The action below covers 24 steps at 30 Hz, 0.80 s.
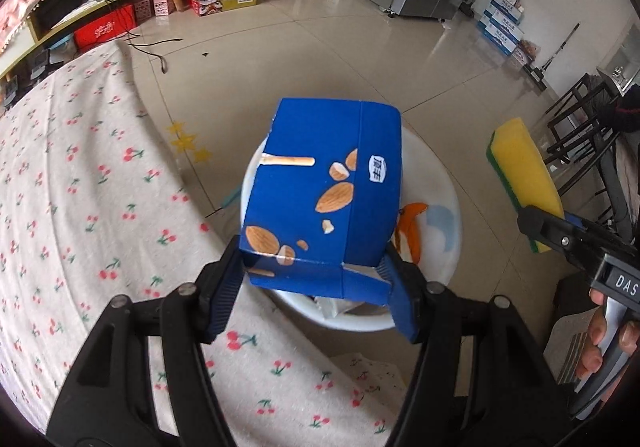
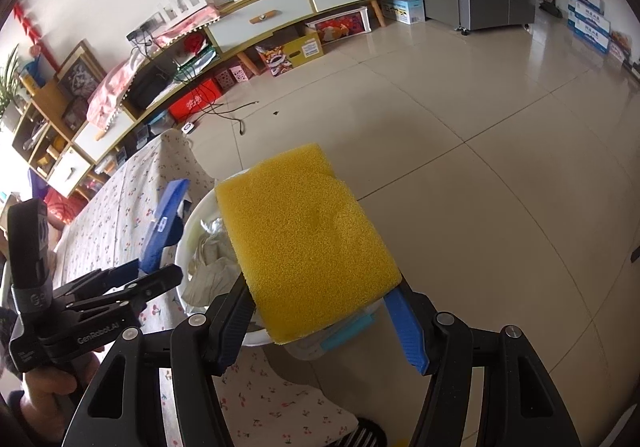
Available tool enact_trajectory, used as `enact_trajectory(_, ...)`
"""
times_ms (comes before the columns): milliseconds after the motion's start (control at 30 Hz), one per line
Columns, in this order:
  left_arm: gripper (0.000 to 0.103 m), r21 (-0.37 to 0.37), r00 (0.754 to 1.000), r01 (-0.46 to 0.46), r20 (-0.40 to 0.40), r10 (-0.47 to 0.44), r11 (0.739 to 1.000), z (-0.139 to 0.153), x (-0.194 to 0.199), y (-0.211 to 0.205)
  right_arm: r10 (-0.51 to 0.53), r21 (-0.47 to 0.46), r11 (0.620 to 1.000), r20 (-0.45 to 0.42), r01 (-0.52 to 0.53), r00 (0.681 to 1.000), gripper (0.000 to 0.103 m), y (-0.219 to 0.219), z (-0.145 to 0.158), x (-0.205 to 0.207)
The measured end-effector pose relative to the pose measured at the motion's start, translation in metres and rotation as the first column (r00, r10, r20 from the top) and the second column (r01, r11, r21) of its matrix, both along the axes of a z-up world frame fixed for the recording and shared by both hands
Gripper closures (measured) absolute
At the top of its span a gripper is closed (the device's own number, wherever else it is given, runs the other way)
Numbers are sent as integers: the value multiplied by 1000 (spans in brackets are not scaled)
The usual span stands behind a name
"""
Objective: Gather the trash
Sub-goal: 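Carry the blue box and yellow sponge over the white bucket and open both tools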
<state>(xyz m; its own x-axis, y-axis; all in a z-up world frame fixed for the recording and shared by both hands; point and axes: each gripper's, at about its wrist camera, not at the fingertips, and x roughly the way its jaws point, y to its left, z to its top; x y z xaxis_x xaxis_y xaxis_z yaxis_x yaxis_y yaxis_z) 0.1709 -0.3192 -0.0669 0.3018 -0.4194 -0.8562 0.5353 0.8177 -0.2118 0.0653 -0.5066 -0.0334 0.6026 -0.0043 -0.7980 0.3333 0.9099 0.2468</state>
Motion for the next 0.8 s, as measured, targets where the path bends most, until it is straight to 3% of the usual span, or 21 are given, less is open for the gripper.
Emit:
enact_trajectory(300, 22, -48, 999, 20, 31, -18, 999, 5, -3, -3, -18, 12, 1000, 1, 18, 1000, 38, -9, 0, 5)
enact_trajectory(567, 20, -95, 1000, -8, 29, 11, 995, 15, -5, 18, -2, 7, 1000, -15, 2, 1000, 37, -3, -1, 13)
enact_trajectory(800, 20, -90, 996, -77, 40, 81, 993, 18, -14, 55, 32, 30, 999, -40, -31, 999, 36, 12, -9, 34)
